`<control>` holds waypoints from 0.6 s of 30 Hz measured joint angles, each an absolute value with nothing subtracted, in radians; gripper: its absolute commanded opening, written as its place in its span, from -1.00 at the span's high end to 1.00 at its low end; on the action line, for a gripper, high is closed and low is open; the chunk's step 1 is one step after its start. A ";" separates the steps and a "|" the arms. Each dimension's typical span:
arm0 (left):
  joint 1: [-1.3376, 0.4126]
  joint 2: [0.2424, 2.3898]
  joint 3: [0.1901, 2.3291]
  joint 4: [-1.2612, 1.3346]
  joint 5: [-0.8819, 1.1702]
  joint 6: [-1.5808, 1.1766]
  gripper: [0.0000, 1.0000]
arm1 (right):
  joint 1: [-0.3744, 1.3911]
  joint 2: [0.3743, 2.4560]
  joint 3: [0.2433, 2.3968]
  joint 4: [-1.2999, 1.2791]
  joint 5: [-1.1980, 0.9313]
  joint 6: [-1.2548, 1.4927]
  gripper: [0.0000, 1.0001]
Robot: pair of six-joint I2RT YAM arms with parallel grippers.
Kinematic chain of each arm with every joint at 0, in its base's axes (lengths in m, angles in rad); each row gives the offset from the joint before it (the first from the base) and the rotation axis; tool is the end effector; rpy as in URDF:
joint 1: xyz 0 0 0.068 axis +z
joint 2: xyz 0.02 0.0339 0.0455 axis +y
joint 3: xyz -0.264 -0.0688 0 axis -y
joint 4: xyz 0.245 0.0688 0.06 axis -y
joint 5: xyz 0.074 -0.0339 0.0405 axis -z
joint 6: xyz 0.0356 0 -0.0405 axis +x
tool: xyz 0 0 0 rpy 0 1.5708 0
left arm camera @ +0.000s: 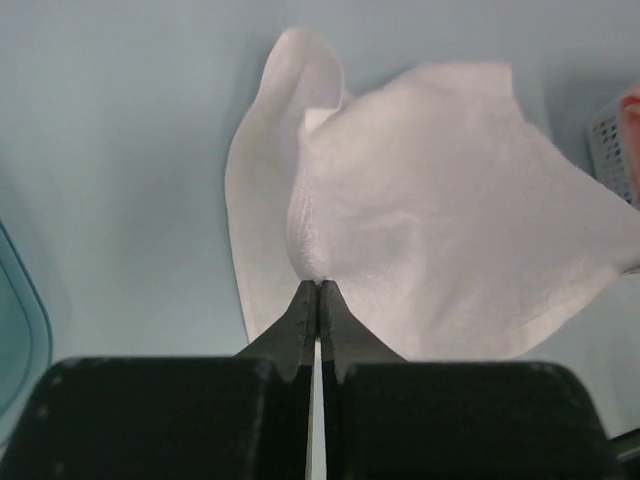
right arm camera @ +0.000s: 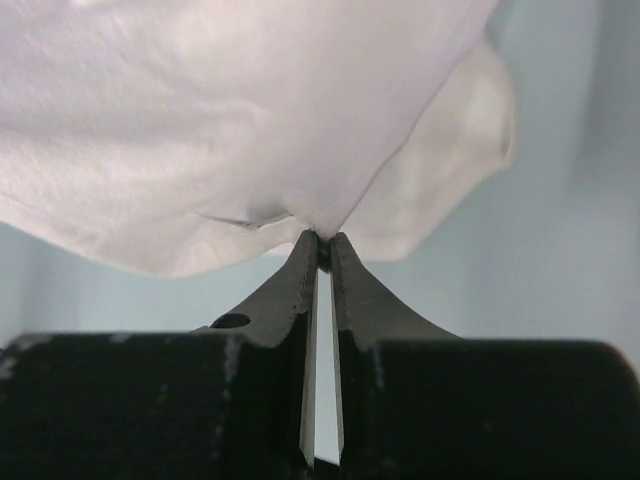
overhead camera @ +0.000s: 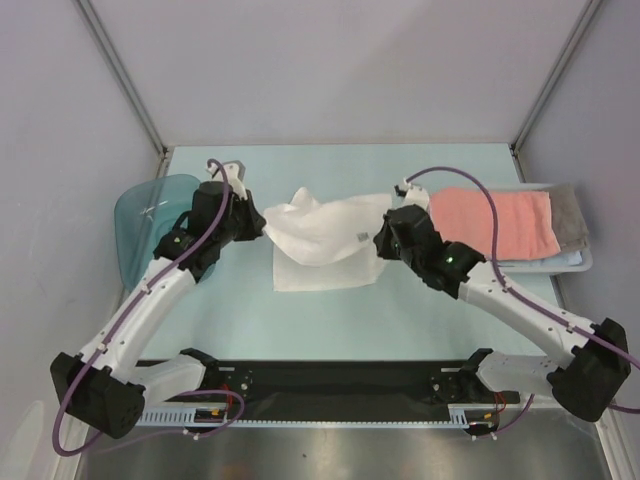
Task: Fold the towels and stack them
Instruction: Flatten out the crumpled towel
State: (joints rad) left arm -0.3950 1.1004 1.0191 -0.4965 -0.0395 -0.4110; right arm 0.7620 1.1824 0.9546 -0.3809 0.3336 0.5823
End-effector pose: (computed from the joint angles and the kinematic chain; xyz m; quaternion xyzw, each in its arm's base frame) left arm 0.2232 -0.0915 0.3289 -0.0164 0.8790 -0.1708 0.4449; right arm 0.1965 0.1714 0.2994 -0.0019 0.8776 0.1689 0.4487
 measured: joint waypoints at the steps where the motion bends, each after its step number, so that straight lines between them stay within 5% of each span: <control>1: -0.395 1.100 1.059 -0.505 -0.042 -0.395 0.99 | 0.752 1.179 0.992 -0.388 0.339 0.558 1.00; 18: -0.467 1.037 1.625 -0.483 -0.077 -0.108 0.99 | 0.728 1.166 1.612 -0.363 0.440 0.046 1.00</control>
